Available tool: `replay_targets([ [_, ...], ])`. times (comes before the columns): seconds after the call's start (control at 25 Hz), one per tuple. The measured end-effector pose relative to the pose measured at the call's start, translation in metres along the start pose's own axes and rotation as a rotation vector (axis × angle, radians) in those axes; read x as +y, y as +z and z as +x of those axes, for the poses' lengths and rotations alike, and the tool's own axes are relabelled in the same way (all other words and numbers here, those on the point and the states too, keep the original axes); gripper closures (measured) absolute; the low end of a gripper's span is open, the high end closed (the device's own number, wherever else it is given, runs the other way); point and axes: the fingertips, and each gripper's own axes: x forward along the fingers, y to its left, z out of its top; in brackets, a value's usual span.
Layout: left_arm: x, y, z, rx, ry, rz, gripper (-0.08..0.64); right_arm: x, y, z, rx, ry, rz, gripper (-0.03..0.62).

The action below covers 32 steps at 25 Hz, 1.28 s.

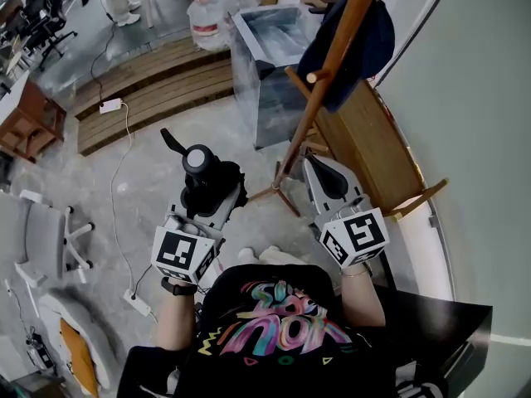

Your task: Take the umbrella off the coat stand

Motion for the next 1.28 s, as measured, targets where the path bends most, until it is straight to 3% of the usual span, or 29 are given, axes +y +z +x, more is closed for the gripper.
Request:
replay_targets([
  [0.28,-0.002,-0.011,-0.008,-0.002,0.019,-0.002,0.310,-0.005,-0.013,-0.003,0.008,-0.013,0.034,0.577],
  [0.44,-0.001,-0.012,-0.006,-0.041,0.036,-0.047,0.310,-0.012,-0.022,-0.006,0.020,-0.031,0.062,0.577],
  [1.28,-0.010,-0.023,0.019,-0.021,-0.012,-0.067,0.310,-0.037,-0.034,-0.009,0.037,-0.079,0.104,0.577],
])
